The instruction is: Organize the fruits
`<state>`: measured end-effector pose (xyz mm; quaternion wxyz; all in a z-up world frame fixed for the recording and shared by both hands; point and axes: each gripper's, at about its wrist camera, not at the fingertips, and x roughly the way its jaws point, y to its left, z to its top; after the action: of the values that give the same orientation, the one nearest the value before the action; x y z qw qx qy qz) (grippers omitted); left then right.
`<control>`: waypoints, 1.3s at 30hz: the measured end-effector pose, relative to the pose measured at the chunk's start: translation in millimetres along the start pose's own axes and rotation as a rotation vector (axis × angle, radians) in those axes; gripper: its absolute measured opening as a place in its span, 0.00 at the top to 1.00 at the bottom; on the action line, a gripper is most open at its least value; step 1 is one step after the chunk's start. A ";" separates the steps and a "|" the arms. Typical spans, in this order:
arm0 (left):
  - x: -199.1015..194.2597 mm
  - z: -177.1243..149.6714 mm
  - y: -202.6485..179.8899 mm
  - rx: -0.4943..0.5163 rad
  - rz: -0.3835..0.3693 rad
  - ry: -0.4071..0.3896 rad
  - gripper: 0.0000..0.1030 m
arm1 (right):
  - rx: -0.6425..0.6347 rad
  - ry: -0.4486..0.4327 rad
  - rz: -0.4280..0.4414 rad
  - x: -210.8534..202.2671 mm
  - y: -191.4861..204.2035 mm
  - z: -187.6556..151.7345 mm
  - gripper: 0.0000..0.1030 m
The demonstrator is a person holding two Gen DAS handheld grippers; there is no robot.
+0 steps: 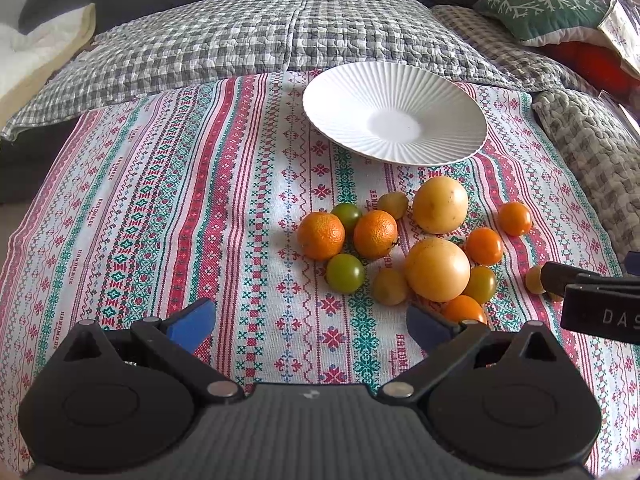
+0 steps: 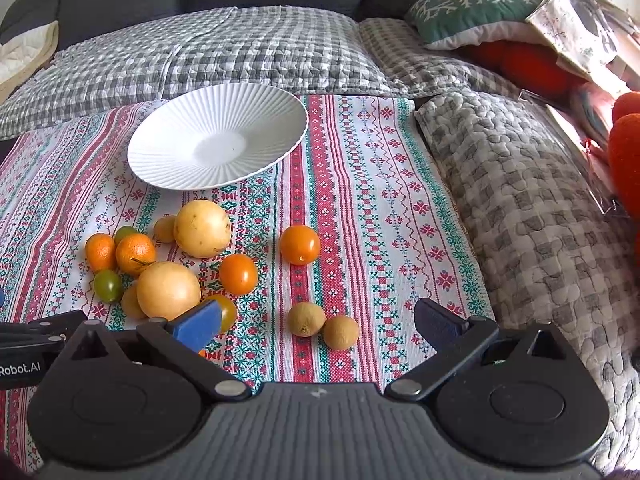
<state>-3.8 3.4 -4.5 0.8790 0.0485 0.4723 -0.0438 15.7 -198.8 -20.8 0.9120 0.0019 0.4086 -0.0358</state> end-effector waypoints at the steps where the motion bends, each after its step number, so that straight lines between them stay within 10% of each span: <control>1: -0.2 -0.1 -0.3 0.001 -0.002 0.001 0.06 | 0.000 -0.001 0.001 -0.2 0.1 -0.3 0.00; 39: -2.6 -0.1 1.3 -0.018 -0.029 0.008 0.06 | -0.010 -0.010 0.008 -2.0 2.4 0.0 0.00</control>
<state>-5.2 4.8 -2.3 0.8767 0.0339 0.4770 -0.0519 14.6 -196.3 -19.4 0.9142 -0.0013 0.4040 -0.0303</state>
